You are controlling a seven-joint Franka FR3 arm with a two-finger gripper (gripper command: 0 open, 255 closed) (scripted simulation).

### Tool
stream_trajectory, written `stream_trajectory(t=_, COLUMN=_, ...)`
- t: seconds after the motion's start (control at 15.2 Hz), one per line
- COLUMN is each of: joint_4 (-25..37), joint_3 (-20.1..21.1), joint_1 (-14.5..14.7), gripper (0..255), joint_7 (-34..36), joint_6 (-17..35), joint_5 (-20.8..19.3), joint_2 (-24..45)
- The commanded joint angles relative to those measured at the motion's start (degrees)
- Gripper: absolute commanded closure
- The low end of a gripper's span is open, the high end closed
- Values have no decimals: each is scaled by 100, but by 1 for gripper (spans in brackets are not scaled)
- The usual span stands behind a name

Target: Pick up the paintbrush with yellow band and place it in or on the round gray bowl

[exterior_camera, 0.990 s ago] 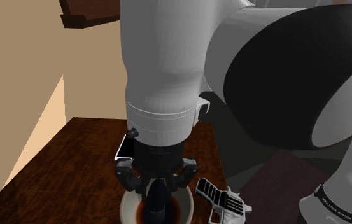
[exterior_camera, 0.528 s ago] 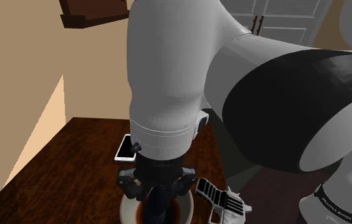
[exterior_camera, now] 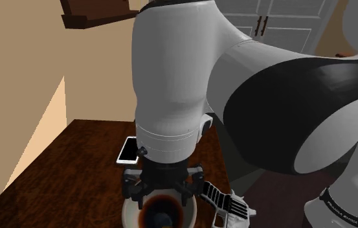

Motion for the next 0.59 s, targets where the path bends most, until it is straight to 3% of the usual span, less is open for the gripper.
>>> stream_trajectory(t=0.0, joint_4=-10, joint_3=-3, joint_1=-4, gripper=0, joint_7=-4, joint_6=-6, joint_5=3, joint_2=0)
stream_trajectory(t=0.13, joint_4=58, joint_3=1, joint_1=40, gripper=0, joint_7=69, joint_6=1, joint_5=-81, joint_2=104)
stream_trajectory(t=0.4, joint_4=579, joint_3=19, joint_1=-13, gripper=0, joint_7=-53, joint_6=-677, joint_5=99, joint_2=-114)
stream_trajectory(t=0.53, joint_4=578, joint_3=19, joint_1=-14, gripper=0, joint_7=-54, joint_6=-677, joint_5=99, joint_2=-115)
